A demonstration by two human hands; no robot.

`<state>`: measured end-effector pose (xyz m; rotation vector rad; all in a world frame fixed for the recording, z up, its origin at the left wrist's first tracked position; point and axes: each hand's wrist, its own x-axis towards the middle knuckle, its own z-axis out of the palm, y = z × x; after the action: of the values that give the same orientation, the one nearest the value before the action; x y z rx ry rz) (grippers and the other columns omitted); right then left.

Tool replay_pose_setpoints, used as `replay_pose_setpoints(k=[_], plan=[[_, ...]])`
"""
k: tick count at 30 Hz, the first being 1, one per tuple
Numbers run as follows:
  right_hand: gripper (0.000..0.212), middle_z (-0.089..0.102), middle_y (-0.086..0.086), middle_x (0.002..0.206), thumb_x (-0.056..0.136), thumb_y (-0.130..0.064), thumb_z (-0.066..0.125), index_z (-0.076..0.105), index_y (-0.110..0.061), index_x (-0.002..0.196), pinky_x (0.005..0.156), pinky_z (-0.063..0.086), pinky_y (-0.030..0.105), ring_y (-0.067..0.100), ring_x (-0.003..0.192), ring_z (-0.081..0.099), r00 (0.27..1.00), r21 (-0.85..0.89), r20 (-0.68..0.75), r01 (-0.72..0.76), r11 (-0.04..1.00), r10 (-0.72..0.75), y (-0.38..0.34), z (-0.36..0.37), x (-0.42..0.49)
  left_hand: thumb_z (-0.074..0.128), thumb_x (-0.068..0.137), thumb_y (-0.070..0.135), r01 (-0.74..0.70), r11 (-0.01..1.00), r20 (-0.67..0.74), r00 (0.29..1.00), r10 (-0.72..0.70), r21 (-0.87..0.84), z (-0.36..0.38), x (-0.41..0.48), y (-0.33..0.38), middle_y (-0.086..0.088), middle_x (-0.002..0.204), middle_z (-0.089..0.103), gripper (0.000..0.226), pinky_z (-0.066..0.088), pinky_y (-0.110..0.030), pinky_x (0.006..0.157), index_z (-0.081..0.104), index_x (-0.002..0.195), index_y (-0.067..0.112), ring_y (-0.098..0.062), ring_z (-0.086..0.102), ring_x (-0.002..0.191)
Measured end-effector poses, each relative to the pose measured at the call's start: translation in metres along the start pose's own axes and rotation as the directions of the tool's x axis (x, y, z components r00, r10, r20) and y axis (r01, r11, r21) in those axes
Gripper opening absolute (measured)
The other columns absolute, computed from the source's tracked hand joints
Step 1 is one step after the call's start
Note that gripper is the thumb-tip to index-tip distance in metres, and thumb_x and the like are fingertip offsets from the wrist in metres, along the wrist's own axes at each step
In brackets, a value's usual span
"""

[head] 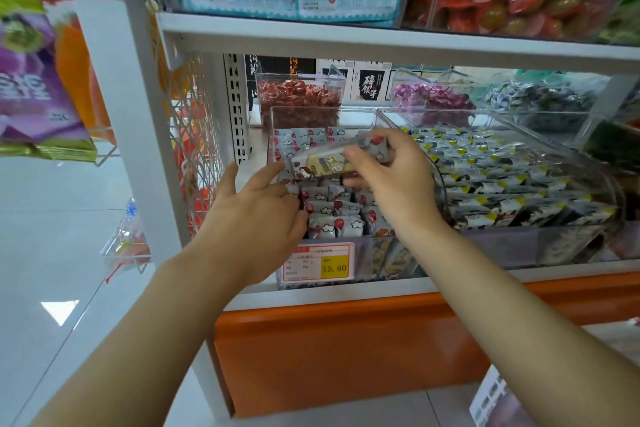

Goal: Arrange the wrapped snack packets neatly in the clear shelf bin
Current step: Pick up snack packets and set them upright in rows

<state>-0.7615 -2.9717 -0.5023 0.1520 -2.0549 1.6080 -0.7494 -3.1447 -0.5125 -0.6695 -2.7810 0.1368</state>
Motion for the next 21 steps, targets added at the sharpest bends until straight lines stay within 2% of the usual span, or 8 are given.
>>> replay_pose_setpoints(k=[2, 4, 6, 8, 12, 15, 19, 21], plan=[[0.014, 0.063, 0.002, 0.089, 0.084, -0.015, 0.067, 0.057, -0.013, 0.094, 0.063, 0.057, 0.027, 0.014, 0.074, 0.067, 0.994, -0.128, 0.085, 0.074, 0.989, -0.064, -0.005, 0.013, 0.011, 0.008, 0.093, 0.04, -0.012, 1.0, 0.0, 1.0, 0.012, 0.009, 0.0, -0.004, 0.0, 0.012, 0.137, 0.047, 0.055, 0.006, -0.056, 0.114, 0.054, 0.122, 0.028, -0.01, 0.001, 0.143], [0.015, 0.06, -0.001, 0.083, 0.083, -0.019, 0.069, 0.061, -0.01, 0.091, 0.067, 0.049, 0.03, 0.016, 0.077, 0.061, 0.968, -0.289, 0.2, 0.204, 0.935, -0.149, -0.011, 0.024, 0.022, 0.009, 0.094, 0.041, -0.017, 1.0, -0.004, 1.0, 0.017, 0.004, 0.0, -0.005, 0.0, 0.012, 0.137, 0.046, 0.054, 0.006, -0.055, 0.113, 0.053, 0.122, 0.028, -0.01, 0.001, 0.143], [0.02, 0.059, 0.001, 0.087, 0.083, -0.024, 0.068, 0.063, -0.008, 0.095, 0.068, 0.041, 0.029, 0.016, 0.081, 0.055, 0.937, -0.407, 0.297, 0.301, 0.862, -0.186, -0.016, 0.032, 0.034, 0.009, 0.093, 0.041, -0.036, 0.999, -0.016, 0.999, 0.036, -0.007, 0.0, -0.007, -0.002, 0.012, 0.137, 0.046, 0.055, 0.007, -0.054, 0.114, 0.053, 0.123, 0.028, -0.01, 0.0, 0.143], [0.025, 0.058, 0.003, 0.09, 0.084, -0.028, 0.068, 0.062, -0.007, 0.098, 0.069, 0.041, 0.03, 0.017, 0.082, 0.053, 0.918, -0.48, 0.361, 0.332, 0.812, -0.163, -0.022, 0.037, 0.045, 0.01, 0.092, 0.042, -0.054, 0.997, -0.029, 0.998, 0.053, -0.046, 0.001, -0.008, -0.005, 0.012, 0.138, 0.044, 0.056, 0.007, -0.051, 0.114, 0.053, 0.124, 0.027, -0.008, -0.001, 0.143], [0.036, 0.053, -0.006, 0.089, 0.08, -0.031, 0.072, 0.062, -0.008, 0.106, 0.059, 0.034, 0.021, 0.01, 0.079, 0.049, 0.902, -0.504, 0.425, 0.307, 0.807, -0.077, -0.034, 0.035, 0.058, 0.019, 0.092, 0.04, -0.071, 0.992, -0.043, 0.997, 0.067, -0.103, -0.001, -0.011, -0.01, 0.015, 0.14, 0.039, 0.047, 0.005, -0.047, 0.116, 0.053, 0.124, 0.03, -0.005, -0.002, 0.142], [0.034, 0.055, -0.001, 0.086, 0.078, -0.033, 0.074, 0.064, -0.008, 0.097, 0.052, 0.029, 0.016, 0.013, 0.077, 0.05, 0.881, -0.506, 0.47, 0.307, 0.806, -0.041, -0.032, 0.028, 0.056, 0.029, 0.094, 0.039, -0.086, 0.993, -0.056, 0.995, 0.082, -0.077, -0.001, -0.013, -0.01, 0.011, 0.138, 0.039, 0.04, 0.007, -0.046, 0.117, 0.056, 0.121, 0.031, -0.01, 0.003, 0.142], [0.049, 0.059, 0.005, 0.12, 0.078, -0.031, 0.074, 0.057, -0.01, 0.12, 0.076, 0.036, 0.022, 0.021, 0.109, 0.054, 0.877, -0.538, 0.481, 0.305, 0.786, -0.012, -0.012, 0.04, 0.041, 0.034, 0.094, 0.036, -0.093, 0.991, -0.093, 0.992, 0.084, -0.097, -0.002, -0.014, -0.009, 0.006, 0.133, 0.04, 0.035, 0.008, -0.039, 0.116, 0.058, 0.118, 0.028, -0.014, 0.009, 0.14], [0.049, 0.059, 0.006, 0.123, 0.079, -0.03, 0.073, 0.056, -0.011, 0.12, 0.082, 0.037, 0.025, 0.022, 0.111, 0.054, 0.891, -0.551, 0.454, 0.288, 0.783, -0.009, -0.003, 0.046, 0.035, 0.038, 0.093, 0.033, -0.105, 0.982, -0.125, 0.988, 0.086, -0.16, -0.004, -0.014, -0.011, 0.007, 0.131, 0.041, 0.034, 0.009, -0.035, 0.114, 0.058, 0.12, 0.026, -0.013, 0.014, 0.138]])
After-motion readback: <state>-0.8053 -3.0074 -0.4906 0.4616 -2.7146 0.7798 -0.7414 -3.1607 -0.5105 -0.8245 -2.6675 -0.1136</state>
